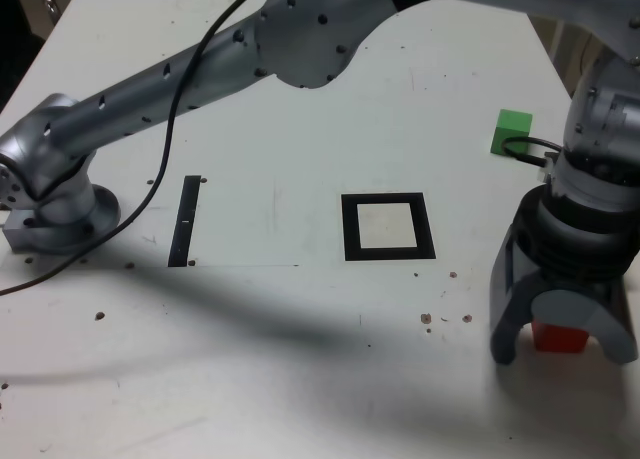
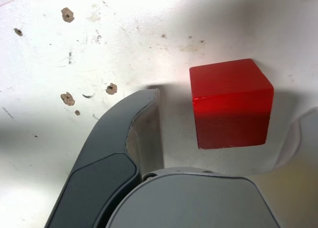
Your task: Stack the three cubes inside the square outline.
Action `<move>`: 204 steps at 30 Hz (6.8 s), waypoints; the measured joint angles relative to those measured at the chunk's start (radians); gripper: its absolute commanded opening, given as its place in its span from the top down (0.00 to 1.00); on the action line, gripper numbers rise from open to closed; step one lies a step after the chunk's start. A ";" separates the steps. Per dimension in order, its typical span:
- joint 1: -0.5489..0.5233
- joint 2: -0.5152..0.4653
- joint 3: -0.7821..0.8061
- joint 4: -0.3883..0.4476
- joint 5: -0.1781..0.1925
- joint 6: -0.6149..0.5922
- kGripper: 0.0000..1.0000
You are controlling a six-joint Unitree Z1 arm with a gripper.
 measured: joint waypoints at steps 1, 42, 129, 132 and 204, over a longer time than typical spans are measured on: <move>0.000 0.000 0.000 0.001 0.000 -0.001 0.38; 0.001 -0.064 0.062 0.020 0.019 -0.004 0.70; 0.286 -0.619 1.185 -0.596 -0.027 0.097 0.00; 0.289 -0.644 1.188 -0.574 -0.005 0.097 0.00; 0.208 0.002 -0.029 -0.118 -0.008 -0.020 0.02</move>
